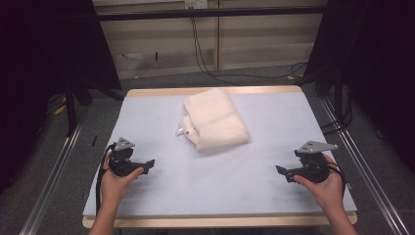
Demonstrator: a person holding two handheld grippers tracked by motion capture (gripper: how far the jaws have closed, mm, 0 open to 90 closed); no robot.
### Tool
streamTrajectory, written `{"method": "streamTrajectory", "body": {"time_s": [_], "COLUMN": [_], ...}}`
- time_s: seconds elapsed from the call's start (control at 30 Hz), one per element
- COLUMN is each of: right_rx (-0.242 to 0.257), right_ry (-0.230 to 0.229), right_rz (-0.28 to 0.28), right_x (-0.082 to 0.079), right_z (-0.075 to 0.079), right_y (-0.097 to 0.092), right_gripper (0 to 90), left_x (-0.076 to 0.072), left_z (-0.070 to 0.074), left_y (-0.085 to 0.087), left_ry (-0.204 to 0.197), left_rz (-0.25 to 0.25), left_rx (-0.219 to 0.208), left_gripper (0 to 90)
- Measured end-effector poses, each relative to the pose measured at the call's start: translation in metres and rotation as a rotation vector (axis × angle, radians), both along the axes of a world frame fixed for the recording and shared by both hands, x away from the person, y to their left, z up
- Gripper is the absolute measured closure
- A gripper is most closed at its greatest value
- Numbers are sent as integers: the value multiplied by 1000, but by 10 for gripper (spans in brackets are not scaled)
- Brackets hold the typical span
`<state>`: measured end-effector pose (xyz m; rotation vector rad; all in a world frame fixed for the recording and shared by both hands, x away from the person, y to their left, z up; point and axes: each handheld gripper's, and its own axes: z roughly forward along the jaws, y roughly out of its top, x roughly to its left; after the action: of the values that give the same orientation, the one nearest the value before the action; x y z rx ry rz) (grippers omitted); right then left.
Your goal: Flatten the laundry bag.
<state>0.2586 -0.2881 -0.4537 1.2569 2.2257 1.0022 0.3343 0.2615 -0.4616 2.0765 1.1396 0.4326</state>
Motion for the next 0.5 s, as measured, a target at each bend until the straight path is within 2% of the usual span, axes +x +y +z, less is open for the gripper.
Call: {"method": "streamTrajectory", "body": {"time_s": [0.1,0.17,0.27,0.3,0.33,0.37,0.47,0.5], "right_rx": [-12,-14,-28,-31,-31,-33,-37,-41], "right_ry": [18,14,9,7,5,10,6,9], "right_rz": [-2,9,34,43,49,48,76,79], "right_x": [1,2,2,2,2,2,5,5], "right_z": [-1,-2,-3,-2,-2,-2,0,1], "right_y": [4,7,14,16,18,19,24,27], "right_gripper": [72,69,50,55,62,62,60,59], "left_x": [0,1,1,2,2,3,5,5], "left_z": [-2,-4,-6,-6,-7,-6,-7,-8], "left_y": [-2,-3,-3,-3,-4,-2,0,-1], "left_ry": [14,20,30,37,40,54,105,109], "left_rz": [-5,-1,-12,-16,-12,-32,-59,-58], "left_rx": [-5,-25,4,1,-21,-34,-65,-70], "left_gripper": [34,33,21,21,21,28,61,71]}}
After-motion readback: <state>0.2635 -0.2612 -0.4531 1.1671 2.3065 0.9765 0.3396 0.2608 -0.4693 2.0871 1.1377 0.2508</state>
